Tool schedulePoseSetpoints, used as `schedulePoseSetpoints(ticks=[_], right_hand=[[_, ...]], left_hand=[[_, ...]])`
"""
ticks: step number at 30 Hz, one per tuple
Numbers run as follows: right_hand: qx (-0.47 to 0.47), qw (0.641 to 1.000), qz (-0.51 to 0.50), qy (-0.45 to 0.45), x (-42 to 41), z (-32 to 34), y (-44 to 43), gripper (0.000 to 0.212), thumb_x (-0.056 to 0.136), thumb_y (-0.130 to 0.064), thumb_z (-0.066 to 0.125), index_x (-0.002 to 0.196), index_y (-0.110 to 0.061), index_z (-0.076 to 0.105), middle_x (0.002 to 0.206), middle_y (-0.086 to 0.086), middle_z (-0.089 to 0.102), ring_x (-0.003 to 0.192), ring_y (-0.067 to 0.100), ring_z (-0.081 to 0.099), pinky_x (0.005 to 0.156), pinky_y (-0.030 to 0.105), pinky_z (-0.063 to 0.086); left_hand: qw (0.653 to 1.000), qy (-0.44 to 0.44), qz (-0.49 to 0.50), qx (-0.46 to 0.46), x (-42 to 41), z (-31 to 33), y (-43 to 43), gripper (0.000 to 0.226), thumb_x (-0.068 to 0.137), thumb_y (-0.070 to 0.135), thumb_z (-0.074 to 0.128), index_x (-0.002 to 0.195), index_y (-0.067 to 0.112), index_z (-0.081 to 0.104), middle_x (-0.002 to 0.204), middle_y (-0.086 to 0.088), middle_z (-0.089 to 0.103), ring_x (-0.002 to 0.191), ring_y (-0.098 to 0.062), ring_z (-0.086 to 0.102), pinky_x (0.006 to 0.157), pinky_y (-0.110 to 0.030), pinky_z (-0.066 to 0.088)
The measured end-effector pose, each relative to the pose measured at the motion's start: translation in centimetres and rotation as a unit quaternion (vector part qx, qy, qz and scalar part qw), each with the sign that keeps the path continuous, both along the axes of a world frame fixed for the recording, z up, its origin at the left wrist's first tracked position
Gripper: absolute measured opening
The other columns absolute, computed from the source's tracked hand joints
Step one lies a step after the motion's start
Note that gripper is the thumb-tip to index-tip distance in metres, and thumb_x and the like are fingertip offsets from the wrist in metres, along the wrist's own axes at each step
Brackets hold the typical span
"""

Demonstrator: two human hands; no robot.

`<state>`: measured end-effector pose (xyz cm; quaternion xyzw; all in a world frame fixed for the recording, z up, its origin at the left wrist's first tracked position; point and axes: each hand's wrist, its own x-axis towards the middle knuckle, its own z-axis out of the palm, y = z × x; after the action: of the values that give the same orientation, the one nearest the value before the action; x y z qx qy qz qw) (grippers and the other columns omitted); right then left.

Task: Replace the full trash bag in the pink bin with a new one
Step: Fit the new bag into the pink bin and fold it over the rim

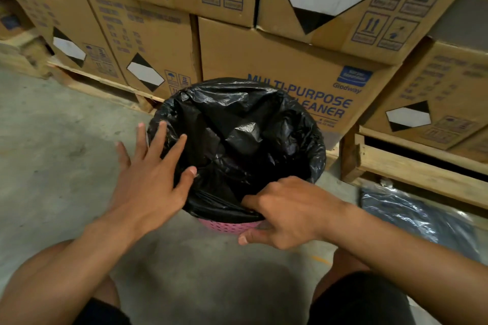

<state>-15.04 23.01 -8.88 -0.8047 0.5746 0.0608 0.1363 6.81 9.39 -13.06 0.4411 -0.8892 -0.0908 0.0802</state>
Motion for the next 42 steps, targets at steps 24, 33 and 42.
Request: schedulePoseSetpoints(ticks=[24, 33, 42], right_hand=[[-0.161, 0.954, -0.239, -0.078, -9.5, -0.8, -2.1, 0.053, 0.104, -0.041, 0.047, 0.152, -0.019, 0.046, 0.162, 0.005, 0.037, 0.150, 0.021, 0.030, 0.122, 0.028, 0.021], [0.008, 0.899, -0.378, -0.220, -11.5, -2.7, -3.5, 0.067, 0.111, -0.024, 0.038, 0.164, -0.023, -0.003, 0.170, -0.006, -0.016, 0.156, 0.011, -0.013, 0.113, 0.016, -0.001], [-0.128, 0.964, -0.231, -0.021, -11.3, -0.8, -6.6, 0.071, 0.106, -0.054, 0.033, 0.164, -0.018, 0.012, 0.172, 0.005, -0.004, 0.158, 0.020, -0.006, 0.127, 0.047, 0.008]], left_hand=[[0.954, 0.294, 0.044, -0.024, -0.6, -0.3, 4.1, 0.060, 0.103, 0.040, 0.044, 0.157, 0.018, 0.028, 0.166, -0.002, 0.021, 0.154, -0.016, 0.013, 0.124, -0.043, 0.017], [0.902, 0.349, 0.125, 0.221, -1.2, -1.0, 0.9, 0.062, 0.105, 0.035, 0.039, 0.158, 0.038, 0.007, 0.150, 0.030, 0.020, 0.137, 0.004, 0.022, 0.114, -0.025, 0.019], [0.951, 0.231, 0.121, 0.167, -1.8, -0.5, 0.5, 0.080, 0.100, 0.053, 0.039, 0.158, 0.031, -0.012, 0.164, 0.018, -0.019, 0.145, 0.004, -0.008, 0.118, -0.028, 0.006]])
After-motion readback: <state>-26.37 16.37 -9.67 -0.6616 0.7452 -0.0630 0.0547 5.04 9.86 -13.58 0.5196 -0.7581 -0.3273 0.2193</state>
